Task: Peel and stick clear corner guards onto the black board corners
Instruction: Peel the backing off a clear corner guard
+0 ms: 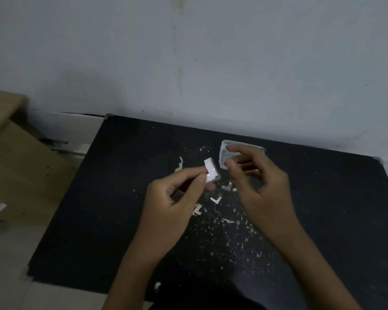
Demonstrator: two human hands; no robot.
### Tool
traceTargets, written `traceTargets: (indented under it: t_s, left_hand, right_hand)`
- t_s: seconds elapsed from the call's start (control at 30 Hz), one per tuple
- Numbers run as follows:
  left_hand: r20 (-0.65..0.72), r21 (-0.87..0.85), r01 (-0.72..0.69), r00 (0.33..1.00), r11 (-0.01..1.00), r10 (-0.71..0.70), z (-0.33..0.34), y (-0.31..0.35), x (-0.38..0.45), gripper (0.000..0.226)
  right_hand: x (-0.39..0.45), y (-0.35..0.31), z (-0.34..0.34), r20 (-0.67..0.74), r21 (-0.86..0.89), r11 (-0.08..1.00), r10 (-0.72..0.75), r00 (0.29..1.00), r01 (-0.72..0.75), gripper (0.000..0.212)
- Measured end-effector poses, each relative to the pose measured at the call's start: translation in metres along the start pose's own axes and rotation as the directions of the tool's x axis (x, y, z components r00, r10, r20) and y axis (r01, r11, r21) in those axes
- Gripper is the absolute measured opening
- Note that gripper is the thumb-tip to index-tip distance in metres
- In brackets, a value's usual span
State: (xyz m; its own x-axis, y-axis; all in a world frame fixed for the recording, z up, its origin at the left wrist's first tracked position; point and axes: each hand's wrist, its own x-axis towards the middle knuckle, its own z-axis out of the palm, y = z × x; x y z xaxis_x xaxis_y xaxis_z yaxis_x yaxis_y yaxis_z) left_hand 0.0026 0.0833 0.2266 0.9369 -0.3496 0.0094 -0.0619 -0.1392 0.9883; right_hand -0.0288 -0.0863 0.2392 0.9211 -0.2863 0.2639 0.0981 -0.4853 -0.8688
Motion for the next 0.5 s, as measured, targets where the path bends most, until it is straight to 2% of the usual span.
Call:
traceTargets:
  t_s: [0.13, 0.2, 0.3, 0.5]
  left_hand:
    - [-0.002, 0.049, -0.128, 0.992, 0.991, 0.128, -0.007, 0.023, -0.009, 0.022]
    - [-0.003, 0.053, -0.164, 0.986, 0.985, 0.165, -0.009, 0.031, -0.013, 0.022]
    - [-0.019, 0.018, -0.174, 0.985, 0.985, 0.174, -0.01, 0.036, -0.018, 0.021]
    - [-0.038, -0.08, -0.144, 0.989, 0.986, 0.141, -0.009, 0.046, -0.027, 0.019]
  right_hand:
    - [0.005, -0.024, -0.009, 0.107, 0.029, 0.994, -0.109, 0.988, 0.106, 0.032]
    - [0.006, -0.03, -0.009, 0.136, -0.048, 0.975, -0.208, 0.969, 0.216, 0.03]
    - [0.005, -0.033, -0.008, 0.091, -0.193, 0.908, -0.36, 0.929, 0.371, 0.028]
    - [-0.003, -0.038, -0.008, -0.084, -0.222, 0.852, -0.501, 0.861, 0.474, 0.021]
